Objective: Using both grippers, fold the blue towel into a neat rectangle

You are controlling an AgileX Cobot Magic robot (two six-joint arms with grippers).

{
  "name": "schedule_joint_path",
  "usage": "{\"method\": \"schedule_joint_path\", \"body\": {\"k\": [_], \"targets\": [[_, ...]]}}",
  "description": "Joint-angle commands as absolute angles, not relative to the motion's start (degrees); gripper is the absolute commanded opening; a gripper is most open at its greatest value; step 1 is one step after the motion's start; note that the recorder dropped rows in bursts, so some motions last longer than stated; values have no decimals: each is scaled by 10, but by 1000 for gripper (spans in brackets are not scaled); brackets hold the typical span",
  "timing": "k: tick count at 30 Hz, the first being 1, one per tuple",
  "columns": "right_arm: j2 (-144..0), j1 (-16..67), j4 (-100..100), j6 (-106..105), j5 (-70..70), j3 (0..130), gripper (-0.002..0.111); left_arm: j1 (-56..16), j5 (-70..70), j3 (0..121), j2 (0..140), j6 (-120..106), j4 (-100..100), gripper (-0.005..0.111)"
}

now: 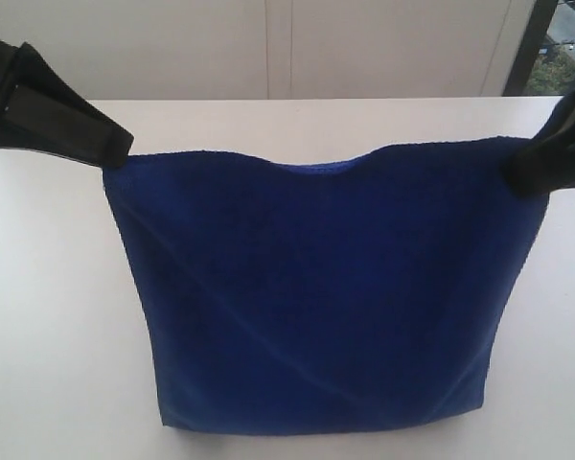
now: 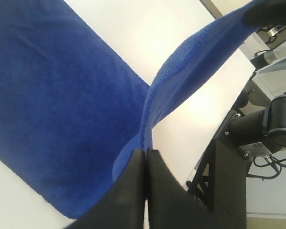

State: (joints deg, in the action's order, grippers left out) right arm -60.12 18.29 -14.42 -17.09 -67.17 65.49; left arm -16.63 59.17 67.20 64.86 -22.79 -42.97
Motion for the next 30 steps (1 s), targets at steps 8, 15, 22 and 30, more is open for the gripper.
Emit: {"method": "schedule_joint_path", "body": {"k": [8, 15, 22, 30], "targets": [[-602, 178, -146, -178, -659, 651, 0, -167, 595, 668, 648, -228, -424, 0], [-602, 178, -146, -163, -632, 632, 0, -167, 570, 652, 648, -230, -414, 0], [-605, 178, -146, -161, -611, 632, 0, -167, 537, 618, 648, -232, -414, 0], [-618, 178, -144, -139, -600, 632, 0, -167, 525, 618, 648, -232, -410, 0]]}}
